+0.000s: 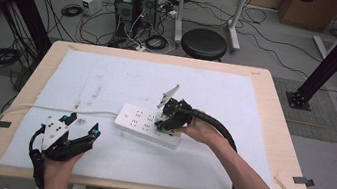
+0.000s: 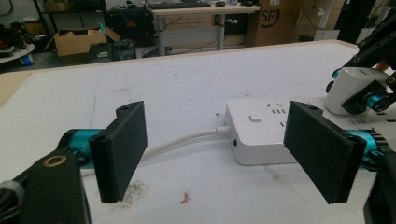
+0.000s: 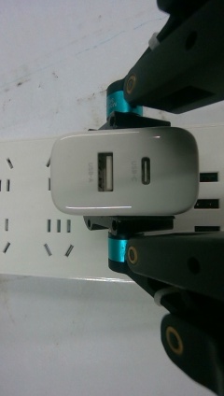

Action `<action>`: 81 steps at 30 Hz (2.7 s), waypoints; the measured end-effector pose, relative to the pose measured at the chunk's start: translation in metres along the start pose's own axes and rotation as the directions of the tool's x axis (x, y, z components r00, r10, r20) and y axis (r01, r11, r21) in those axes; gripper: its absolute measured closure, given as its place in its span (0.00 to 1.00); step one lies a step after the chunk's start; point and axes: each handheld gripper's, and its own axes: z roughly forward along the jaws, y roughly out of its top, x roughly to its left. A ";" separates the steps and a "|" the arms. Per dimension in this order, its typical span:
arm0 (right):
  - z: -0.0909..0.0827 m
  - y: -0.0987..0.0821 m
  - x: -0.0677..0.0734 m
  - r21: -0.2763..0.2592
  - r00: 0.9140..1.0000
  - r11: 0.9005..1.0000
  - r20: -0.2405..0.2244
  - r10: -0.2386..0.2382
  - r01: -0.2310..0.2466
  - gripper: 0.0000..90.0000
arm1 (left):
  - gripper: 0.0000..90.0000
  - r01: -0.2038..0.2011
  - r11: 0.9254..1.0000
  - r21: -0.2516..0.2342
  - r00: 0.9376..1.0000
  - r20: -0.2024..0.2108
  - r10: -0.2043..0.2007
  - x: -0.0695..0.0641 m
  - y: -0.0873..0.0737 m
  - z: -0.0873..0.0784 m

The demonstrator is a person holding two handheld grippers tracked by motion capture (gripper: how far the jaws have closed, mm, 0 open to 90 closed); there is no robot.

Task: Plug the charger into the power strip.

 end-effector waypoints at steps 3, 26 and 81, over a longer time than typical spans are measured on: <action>0.001 -0.001 -0.003 -0.008 1.000 1.000 -0.014 0.004 -0.004 0.71 | 0.24 -0.002 1.000 0.003 1.000 0.002 0.002 0.000 0.000 0.000; 0.004 -0.004 -0.005 -0.026 1.000 1.000 -0.031 0.003 -0.003 0.71 | 0.24 0.013 1.000 -0.004 1.000 -0.026 -0.013 0.003 -0.002 -0.010; -0.088 -0.121 0.008 -0.576 0.866 0.727 0.065 0.496 -0.373 0.24 | 0.24 -0.039 0.999 0.018 0.997 0.060 0.038 -0.001 0.009 0.015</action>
